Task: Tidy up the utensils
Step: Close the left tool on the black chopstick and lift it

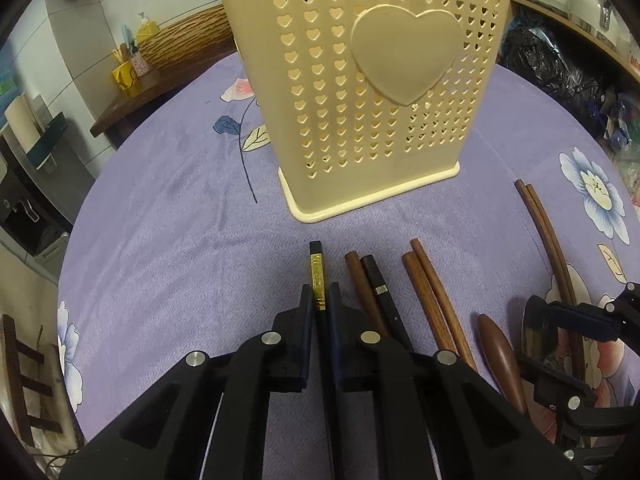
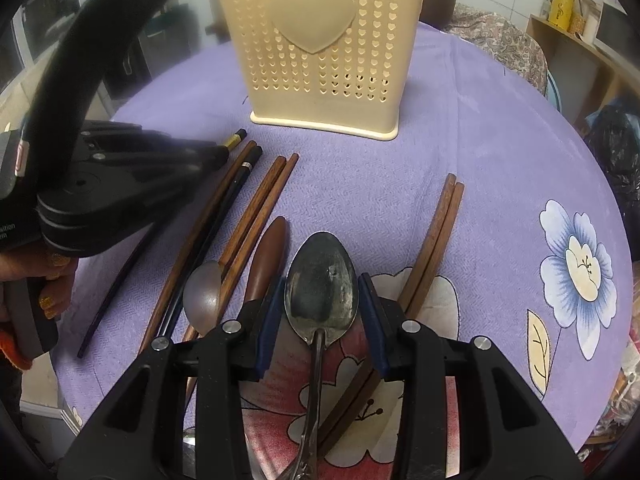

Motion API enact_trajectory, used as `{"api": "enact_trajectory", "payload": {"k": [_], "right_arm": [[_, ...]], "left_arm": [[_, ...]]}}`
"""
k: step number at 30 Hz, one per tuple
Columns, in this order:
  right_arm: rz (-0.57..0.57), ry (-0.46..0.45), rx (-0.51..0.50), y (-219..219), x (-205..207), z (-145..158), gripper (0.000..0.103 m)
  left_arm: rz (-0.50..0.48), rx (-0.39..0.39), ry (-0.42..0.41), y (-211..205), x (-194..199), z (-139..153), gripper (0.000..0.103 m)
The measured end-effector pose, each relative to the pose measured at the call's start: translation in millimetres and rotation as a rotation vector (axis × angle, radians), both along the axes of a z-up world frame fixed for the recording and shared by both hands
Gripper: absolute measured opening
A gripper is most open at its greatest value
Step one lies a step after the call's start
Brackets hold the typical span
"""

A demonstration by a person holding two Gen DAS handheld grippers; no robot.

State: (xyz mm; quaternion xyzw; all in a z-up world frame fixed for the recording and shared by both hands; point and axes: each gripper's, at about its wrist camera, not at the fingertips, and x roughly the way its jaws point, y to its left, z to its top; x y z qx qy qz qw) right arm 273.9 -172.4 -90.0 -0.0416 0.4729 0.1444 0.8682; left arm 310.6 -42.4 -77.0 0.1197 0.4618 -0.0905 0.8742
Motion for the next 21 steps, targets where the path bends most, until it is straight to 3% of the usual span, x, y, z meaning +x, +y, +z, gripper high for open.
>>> {"api": "enact_trajectory", "payload": {"k": [5, 9, 16, 21], "right_arm": [[-0.002, -0.015, 0.081, -11, -3, 7, 0.038], [0.001, -0.069, 0.143, -22, -12, 29, 0.038], [0.017, -0.19, 0.225, -44, -41, 83, 0.038], [0.001, -0.252, 0.252, -57, -52, 109, 0.038]], "left_arm": [[0.026, -0.058, -0.036, 9, -5, 12, 0.009], [0.029, -0.142, -0.101, 22, -19, 41, 0.009], [0.022, -0.255, -0.306, 55, -67, 115, 0.009], [0.031, -0.294, -0.417, 67, -91, 143, 0.008]]}}
